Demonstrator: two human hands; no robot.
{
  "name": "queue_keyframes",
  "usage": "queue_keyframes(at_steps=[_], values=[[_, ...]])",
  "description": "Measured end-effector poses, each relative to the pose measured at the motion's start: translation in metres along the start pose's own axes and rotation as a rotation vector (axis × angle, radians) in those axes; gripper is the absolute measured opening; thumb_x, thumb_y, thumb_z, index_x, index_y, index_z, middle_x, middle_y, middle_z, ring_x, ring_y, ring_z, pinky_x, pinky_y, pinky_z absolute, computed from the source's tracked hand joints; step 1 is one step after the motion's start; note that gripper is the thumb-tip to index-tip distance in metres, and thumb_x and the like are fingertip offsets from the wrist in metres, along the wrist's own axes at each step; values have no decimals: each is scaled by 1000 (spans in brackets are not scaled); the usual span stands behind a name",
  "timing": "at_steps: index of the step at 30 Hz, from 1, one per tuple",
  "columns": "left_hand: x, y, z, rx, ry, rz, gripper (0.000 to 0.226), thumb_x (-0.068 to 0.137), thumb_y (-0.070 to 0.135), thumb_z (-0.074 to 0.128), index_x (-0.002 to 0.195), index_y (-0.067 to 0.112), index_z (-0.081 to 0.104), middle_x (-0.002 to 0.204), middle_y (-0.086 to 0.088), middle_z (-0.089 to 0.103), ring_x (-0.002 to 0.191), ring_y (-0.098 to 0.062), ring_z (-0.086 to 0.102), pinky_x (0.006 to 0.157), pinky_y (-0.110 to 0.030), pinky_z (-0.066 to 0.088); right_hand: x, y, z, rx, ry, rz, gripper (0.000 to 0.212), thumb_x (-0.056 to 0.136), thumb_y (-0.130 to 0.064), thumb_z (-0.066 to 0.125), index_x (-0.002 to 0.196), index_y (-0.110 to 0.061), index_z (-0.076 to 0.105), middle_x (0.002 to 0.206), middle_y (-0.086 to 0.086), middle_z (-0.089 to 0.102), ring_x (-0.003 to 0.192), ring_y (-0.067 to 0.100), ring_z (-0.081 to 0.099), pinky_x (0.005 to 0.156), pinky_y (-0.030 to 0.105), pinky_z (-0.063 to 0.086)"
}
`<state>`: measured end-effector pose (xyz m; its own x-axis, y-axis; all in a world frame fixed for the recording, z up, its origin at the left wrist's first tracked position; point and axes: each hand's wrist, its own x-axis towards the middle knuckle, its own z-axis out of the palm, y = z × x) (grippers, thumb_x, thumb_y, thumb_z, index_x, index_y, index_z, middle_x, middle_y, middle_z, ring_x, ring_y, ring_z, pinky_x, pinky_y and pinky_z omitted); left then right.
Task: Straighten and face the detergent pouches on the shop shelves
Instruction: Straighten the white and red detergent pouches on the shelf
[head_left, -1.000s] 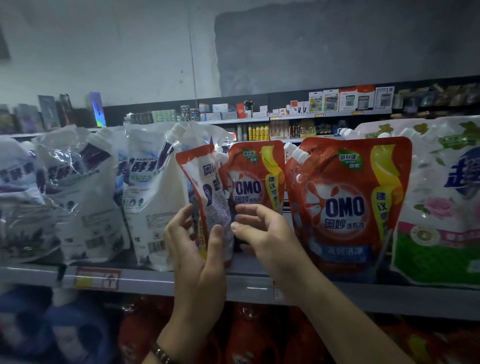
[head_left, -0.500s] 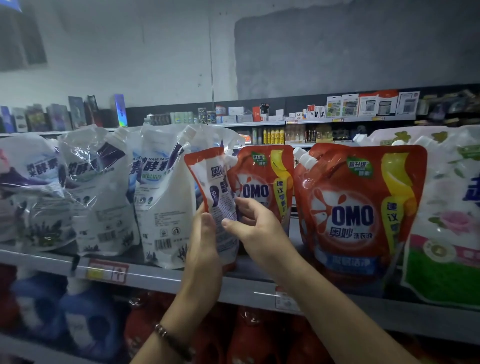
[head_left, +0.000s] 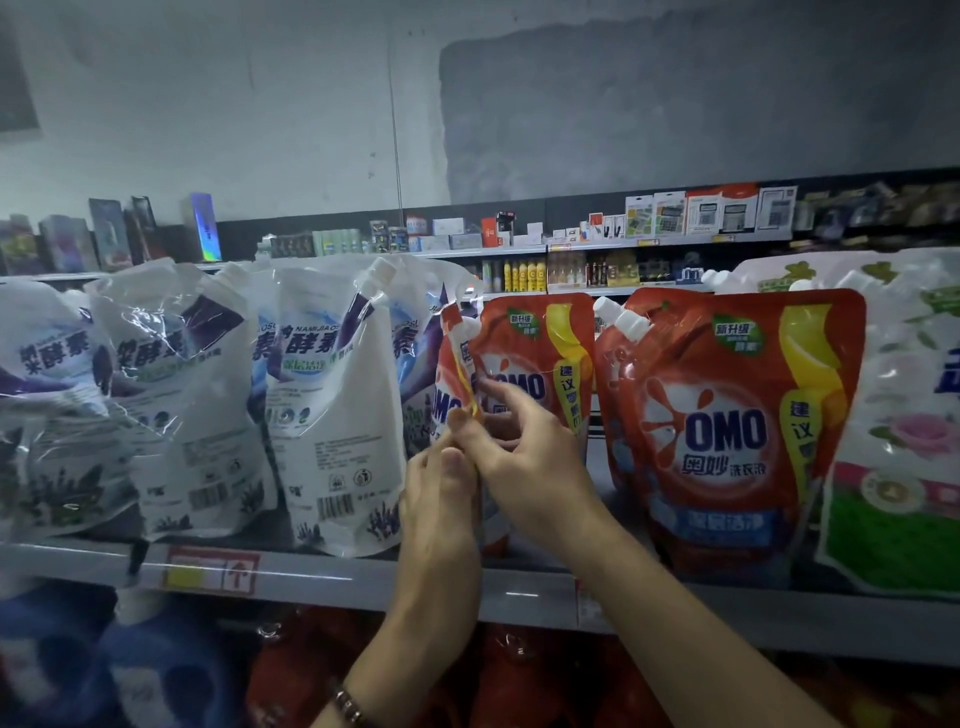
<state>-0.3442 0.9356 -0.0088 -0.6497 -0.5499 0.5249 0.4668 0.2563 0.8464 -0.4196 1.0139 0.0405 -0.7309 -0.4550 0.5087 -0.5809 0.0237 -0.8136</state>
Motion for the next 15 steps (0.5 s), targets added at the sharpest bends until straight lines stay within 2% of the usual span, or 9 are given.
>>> queue_keyframes(at_steps=[3, 4, 6, 7, 8, 10, 11, 13, 15], values=[[-1, 0, -5, -14, -61, -29, 59, 96, 84, 33, 128, 49, 67, 136, 3, 68, 134, -22, 61, 111, -50, 50, 2, -3, 2, -166, 55, -83, 65, 94, -65, 66, 152, -38, 51, 118, -8, 76, 107, 7, 72, 95, 31, 61], [1, -1, -8, -33, -74, -44, 60, 98, 82, 34, 131, 43, 67, 134, 3, 70, 132, -20, 63, 107, -45, 53, 3, -4, 1, -196, 60, -91, 60, 97, -61, 65, 151, -38, 52, 116, -8, 76, 106, 7, 72, 94, 29, 61], [6, 4, -16, -98, -100, -75, 53, 103, 62, 36, 131, 30, 68, 122, 3, 77, 113, -9, 73, 88, -26, 60, 5, -7, -1, -232, 46, -86, 45, 103, -53, 61, 145, -38, 60, 106, -11, 76, 99, 5, 72, 87, 25, 60], [10, 7, -20, -86, -122, -74, 49, 101, 54, 38, 130, 27, 68, 119, 3, 78, 105, -4, 74, 81, -21, 60, 7, -8, -2, -255, 50, -89, 33, 105, -49, 59, 135, -37, 66, 97, -14, 75, 91, 3, 70, 79, 23, 58], [13, 9, -24, -52, -140, -60, 45, 101, 47, 42, 131, 26, 68, 121, 0, 77, 104, -4, 73, 82, -21, 60, 10, -6, -3, -272, 58, -90, 21, 107, -45, 57, 118, -35, 72, 85, -15, 72, 79, 1, 66, 70, 22, 52], [20, 7, -34, -9, -154, -45, 31, 105, 24, 57, 134, 18, 66, 125, -8, 73, 112, -8, 71, 88, -23, 60, 13, -3, -4, -264, 69, -77, 28, 109, -38, 54, 83, -32, 64, 62, -14, 60, 56, 3, 53, 59, 26, 41], [24, 5, -38, 16, -157, -43, 31, 104, 14, 62, 135, 17, 64, 122, -10, 72, 110, -8, 71, 86, -21, 59, 15, -2, -6, -244, 74, -60, 33, 110, -36, 53, 78, -29, 60, 57, -12, 56, 52, 5, 48, 57, 30, 40], [29, 0, -43, 74, -176, -27, 37, 101, 12, 70, 136, 20, 62, 117, -12, 71, 110, -14, 72, 83, -20, 58, 14, -1, -12, -231, 80, -42, 32, 111, -34, 51, 84, -23, 64, 61, -11, 59, 56, 8, 53, 60, 33, 46], [30, -4, -46, 114, -182, -9, 42, 97, 15, 74, 136, 23, 61, 121, -9, 71, 115, -18, 72, 87, -23, 59, 15, 1, -18, -197, 103, -34, 25, 112, -31, 50, 98, -22, 68, 71, -12, 65, 62, 0, 58, 64, 24, 48]])
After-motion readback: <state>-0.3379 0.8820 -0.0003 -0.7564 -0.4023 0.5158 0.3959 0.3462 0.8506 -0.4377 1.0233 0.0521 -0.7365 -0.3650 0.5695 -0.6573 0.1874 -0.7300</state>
